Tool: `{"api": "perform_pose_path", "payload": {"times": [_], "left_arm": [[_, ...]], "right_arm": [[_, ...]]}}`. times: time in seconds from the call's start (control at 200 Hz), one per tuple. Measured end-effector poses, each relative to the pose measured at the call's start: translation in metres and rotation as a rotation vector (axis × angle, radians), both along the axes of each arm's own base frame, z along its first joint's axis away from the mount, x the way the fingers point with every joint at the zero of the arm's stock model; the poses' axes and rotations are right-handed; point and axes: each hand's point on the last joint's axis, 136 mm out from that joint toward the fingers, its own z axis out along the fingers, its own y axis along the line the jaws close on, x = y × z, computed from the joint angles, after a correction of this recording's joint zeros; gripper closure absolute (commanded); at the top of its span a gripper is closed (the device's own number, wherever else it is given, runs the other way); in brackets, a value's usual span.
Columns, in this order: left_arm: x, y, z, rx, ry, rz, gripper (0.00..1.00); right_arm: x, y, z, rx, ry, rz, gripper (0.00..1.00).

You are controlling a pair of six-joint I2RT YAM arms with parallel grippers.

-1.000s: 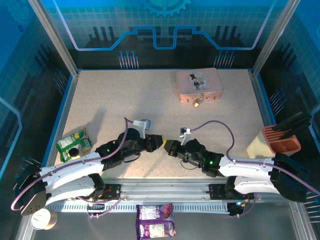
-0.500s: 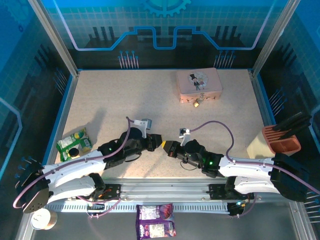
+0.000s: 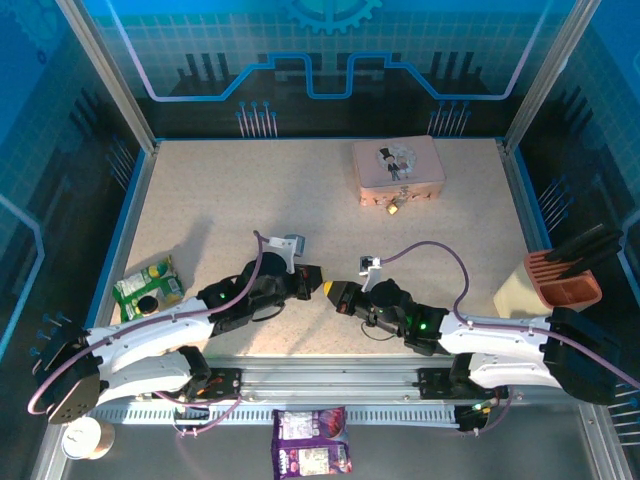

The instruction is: Unlock the padlock with the key

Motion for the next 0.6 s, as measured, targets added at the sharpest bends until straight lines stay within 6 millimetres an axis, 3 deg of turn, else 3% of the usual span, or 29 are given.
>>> {"api": "perform_pose_path", "payload": {"times": [0.115, 0.24, 0.355, 0.6], "left_arm": [[0.000, 0.000, 0.000, -0.003, 0.001, 0.004, 1.00], [0.001, -0.001, 0.003, -0.013, -0.003, 0.007, 1.00], [0.003, -0.002, 0.006, -0.035, -0.005, 0.014, 1.00], [0.005, -0.010, 0.022, -0.118, -0.018, 0.014, 1.00]], "right_arm": [[-0.001, -0.003, 0.002, 0.011, -0.017, 0.002, 0.86], [0.000, -0.012, 0.007, 0.046, -0.047, 0.000, 0.62], [0.004, -0.021, 0.014, 0.100, -0.087, -0.001, 0.48], [0.002, -0.029, 0.040, 0.195, -0.170, 0.029, 0.45]]}}
